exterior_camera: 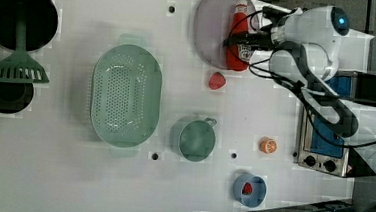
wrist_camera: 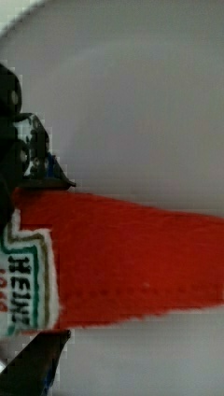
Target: Pick ketchup from plate and place it on table.
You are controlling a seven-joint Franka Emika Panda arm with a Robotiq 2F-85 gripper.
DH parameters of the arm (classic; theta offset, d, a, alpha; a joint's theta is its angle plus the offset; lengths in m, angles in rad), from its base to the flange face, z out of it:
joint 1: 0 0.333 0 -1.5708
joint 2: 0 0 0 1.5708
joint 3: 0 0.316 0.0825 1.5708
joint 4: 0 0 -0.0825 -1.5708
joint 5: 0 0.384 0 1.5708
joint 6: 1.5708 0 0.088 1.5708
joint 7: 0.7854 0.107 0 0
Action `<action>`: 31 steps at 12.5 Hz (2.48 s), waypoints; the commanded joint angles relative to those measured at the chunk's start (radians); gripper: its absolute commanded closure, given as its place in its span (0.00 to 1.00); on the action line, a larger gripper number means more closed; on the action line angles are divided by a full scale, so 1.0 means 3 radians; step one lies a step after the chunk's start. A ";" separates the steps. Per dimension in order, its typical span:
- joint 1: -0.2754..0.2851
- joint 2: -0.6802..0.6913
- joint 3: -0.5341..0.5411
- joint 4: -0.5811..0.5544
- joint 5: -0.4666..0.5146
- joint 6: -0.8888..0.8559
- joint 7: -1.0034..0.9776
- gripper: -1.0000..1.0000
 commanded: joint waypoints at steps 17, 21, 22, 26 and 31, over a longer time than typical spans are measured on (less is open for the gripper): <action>-0.0187 -0.1333 -0.0041 -0.0032 0.0239 -0.1030 -0.0053 0.43; -0.0347 -0.1919 -0.0060 -0.0583 0.0243 -0.1142 -0.0042 0.43; -0.0378 -0.2054 -0.0063 -0.0765 0.0243 -0.1142 -0.0042 0.43; -0.0470 -0.2456 -0.0094 -0.1539 0.0243 -0.1115 -0.0032 0.43; -0.0479 -0.2546 -0.0150 -0.2431 0.0245 -0.0155 0.0102 0.43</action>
